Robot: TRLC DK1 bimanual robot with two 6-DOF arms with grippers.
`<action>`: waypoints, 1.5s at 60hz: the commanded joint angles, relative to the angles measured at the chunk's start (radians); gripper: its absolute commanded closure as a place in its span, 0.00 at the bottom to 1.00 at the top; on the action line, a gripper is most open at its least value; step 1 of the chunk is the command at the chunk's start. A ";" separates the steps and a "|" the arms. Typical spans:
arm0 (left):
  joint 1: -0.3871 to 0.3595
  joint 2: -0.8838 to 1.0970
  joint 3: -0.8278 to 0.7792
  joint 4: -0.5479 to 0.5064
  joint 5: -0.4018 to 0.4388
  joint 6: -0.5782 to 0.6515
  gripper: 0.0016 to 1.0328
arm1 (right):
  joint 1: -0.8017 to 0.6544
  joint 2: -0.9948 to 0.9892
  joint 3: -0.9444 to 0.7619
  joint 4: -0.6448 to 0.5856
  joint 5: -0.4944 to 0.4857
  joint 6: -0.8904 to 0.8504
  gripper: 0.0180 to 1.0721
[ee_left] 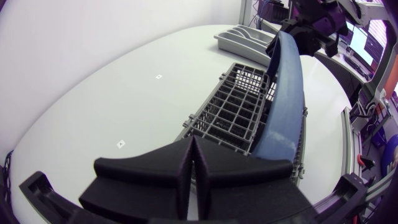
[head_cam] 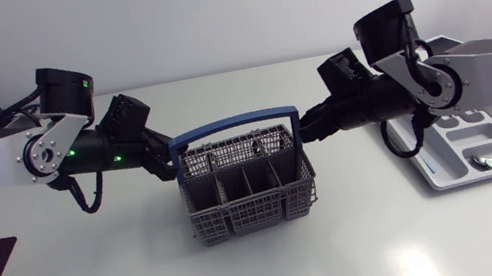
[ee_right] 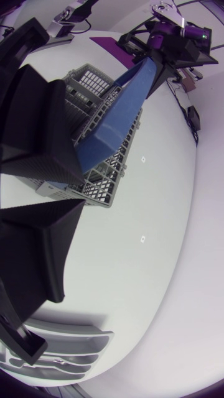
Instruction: Sort the cutlery from the basket into the organizer compartments.
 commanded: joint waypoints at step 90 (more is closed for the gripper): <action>0.031 -0.024 -0.050 -0.160 0.138 0.252 0.97 | -0.075 0.077 0.088 -0.025 -0.161 0.114 0.95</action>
